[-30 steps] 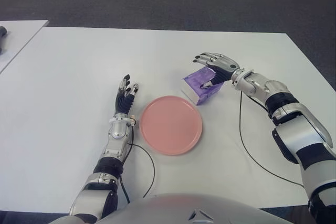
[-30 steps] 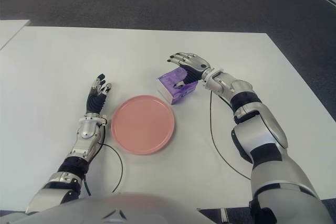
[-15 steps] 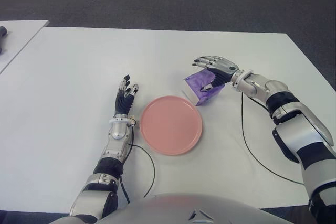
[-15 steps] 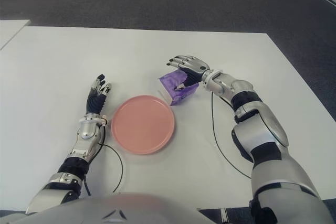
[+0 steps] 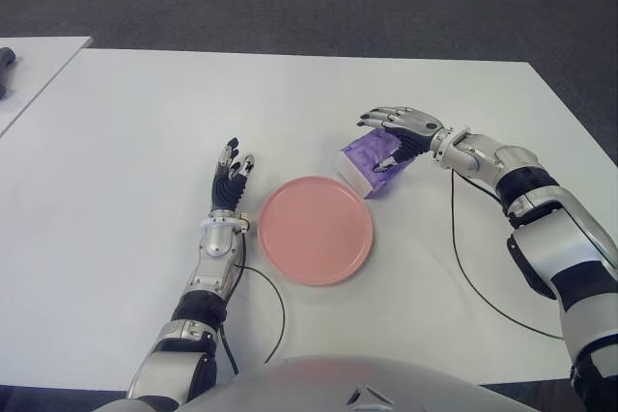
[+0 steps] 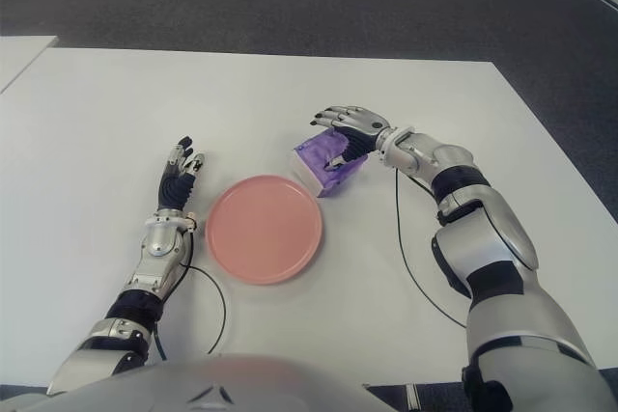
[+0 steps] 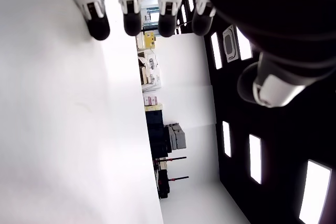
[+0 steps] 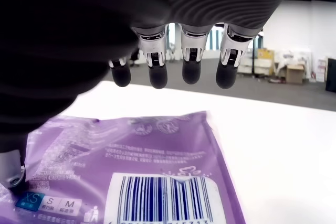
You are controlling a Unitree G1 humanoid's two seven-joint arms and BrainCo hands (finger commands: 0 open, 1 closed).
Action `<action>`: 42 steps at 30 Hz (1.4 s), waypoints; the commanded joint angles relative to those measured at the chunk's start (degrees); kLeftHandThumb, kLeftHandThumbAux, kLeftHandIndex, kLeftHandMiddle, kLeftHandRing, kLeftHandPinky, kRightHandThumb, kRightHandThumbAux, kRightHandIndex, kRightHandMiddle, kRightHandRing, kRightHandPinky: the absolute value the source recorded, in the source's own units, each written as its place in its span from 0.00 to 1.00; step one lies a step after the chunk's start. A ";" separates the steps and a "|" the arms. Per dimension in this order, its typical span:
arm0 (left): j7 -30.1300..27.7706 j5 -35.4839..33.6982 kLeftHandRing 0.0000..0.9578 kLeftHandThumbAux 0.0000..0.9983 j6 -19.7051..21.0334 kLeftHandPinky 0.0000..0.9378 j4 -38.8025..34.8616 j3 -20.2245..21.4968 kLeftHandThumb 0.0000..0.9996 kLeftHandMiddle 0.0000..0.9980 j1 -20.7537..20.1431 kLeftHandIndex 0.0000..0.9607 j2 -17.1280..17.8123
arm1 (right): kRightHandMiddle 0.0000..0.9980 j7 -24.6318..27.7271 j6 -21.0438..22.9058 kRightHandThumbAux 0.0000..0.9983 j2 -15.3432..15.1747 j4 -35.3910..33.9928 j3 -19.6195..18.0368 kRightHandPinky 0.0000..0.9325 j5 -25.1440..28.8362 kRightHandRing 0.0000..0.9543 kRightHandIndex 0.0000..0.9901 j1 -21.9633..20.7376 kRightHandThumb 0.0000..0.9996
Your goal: Put the tissue paper into the plate.
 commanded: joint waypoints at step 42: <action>0.75 0.35 0.00 0.44 -0.19 0.00 1.85 0.07 0.00 0.00 0.38 0.00 0.15 | 0.00 30.46 11.37 0.57 -6.31 -15.91 -21.06 0.06 24.61 0.00 0.01 3.15 0.25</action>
